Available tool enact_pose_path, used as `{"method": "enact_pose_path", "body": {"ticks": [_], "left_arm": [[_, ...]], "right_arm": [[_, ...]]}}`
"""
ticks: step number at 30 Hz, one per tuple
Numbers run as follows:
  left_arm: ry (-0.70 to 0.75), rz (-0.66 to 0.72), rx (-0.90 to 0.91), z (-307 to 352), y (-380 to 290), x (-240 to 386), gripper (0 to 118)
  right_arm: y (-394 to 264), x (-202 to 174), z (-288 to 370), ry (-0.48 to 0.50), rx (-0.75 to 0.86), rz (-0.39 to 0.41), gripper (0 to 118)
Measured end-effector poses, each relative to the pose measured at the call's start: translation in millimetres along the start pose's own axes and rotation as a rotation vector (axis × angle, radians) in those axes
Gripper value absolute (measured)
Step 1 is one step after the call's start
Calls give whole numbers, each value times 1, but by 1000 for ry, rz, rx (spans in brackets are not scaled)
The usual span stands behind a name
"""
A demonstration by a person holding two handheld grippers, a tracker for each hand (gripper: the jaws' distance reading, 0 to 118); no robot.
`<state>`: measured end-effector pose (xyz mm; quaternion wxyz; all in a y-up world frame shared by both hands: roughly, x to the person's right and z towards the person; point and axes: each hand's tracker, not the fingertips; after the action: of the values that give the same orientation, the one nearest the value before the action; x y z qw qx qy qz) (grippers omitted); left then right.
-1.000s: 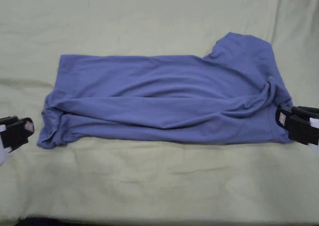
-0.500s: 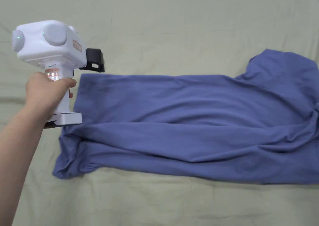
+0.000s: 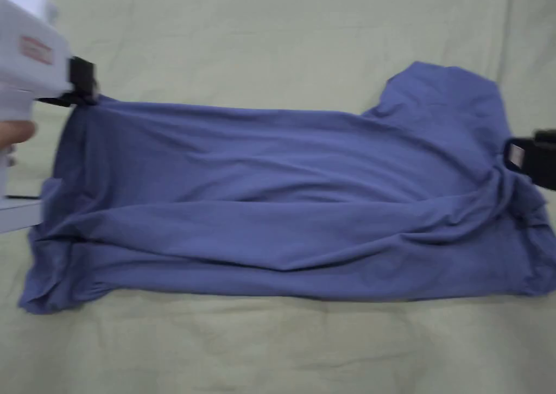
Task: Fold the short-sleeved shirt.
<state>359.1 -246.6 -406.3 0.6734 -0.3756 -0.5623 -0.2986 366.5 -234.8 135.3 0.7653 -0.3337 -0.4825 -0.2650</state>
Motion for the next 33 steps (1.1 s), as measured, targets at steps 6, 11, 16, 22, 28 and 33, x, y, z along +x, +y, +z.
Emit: {"method": "enact_pose_path", "body": {"ticks": [6,11,16,22,28,33], "left_arm": [[-52,1,89,50,-22,5,1],[-73,73,49,37,-28,-5,1],[-85,78,34,33,-30,-8,1],[-85,64,33,56,-42,-11,1],[28,3,-10,78,-89,-20,1],[61,-39,-168,57,-142,-12,1]], "right_arm": [[74,76,-113,-4,-202,-162,118],[72,101,-207,-76,-377,-301,101],[81,62,-166,-111,-265,-29,3],[74,50,-107,-81,-152,15,3],[17,50,-8,-27,-6,30,3],[-75,41,22,61,-133,-33,3]]}}
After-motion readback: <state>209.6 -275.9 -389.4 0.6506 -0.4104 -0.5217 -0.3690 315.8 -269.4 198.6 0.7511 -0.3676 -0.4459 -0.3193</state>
